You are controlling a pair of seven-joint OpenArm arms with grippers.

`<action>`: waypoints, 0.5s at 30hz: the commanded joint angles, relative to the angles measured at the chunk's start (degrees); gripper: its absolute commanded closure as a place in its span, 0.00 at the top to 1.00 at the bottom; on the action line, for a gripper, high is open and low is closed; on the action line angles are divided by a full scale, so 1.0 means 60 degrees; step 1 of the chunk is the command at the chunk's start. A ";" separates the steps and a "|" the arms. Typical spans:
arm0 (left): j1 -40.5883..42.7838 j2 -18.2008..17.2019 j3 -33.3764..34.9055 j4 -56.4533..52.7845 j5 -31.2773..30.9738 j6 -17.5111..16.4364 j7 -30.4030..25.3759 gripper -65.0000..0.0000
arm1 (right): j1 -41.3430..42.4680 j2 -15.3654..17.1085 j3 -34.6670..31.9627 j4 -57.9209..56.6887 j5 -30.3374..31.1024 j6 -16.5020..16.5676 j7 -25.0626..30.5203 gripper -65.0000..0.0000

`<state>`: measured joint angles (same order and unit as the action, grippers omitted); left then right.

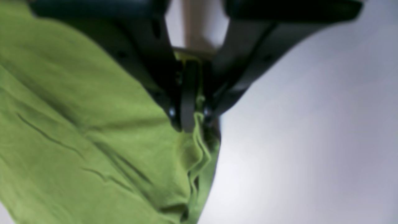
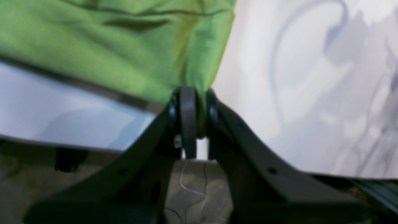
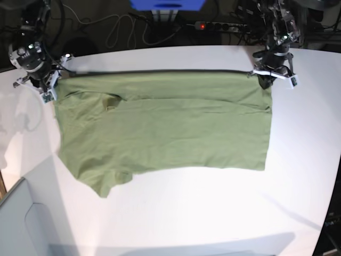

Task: Fold the T-shirt properly
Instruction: 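Lower the folded edge and release both grippers, withdrawing toward the arms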

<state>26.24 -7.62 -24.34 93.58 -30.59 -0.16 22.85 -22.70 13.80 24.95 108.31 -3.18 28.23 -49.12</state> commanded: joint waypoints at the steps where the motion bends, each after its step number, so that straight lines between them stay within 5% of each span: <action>1: 0.0279 -0.0071 -0.0039 0.0323 0.0021 0.0035 -0.0006 0.00 | -0.0107 0.0124 0.0069 0.0314 0.0025 0.0079 0.0151 0.00; 15: 0.1612 -0.0144 -0.0127 0.1143 0.0021 0.0049 -0.0006 0.00 | -0.0942 0.0139 0.0069 0.0519 0.0025 0.0079 0.0136 0.00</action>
<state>35.33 -7.84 -24.67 99.44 -30.17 0.19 23.83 -28.56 13.98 24.95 110.37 -2.96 28.25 -49.12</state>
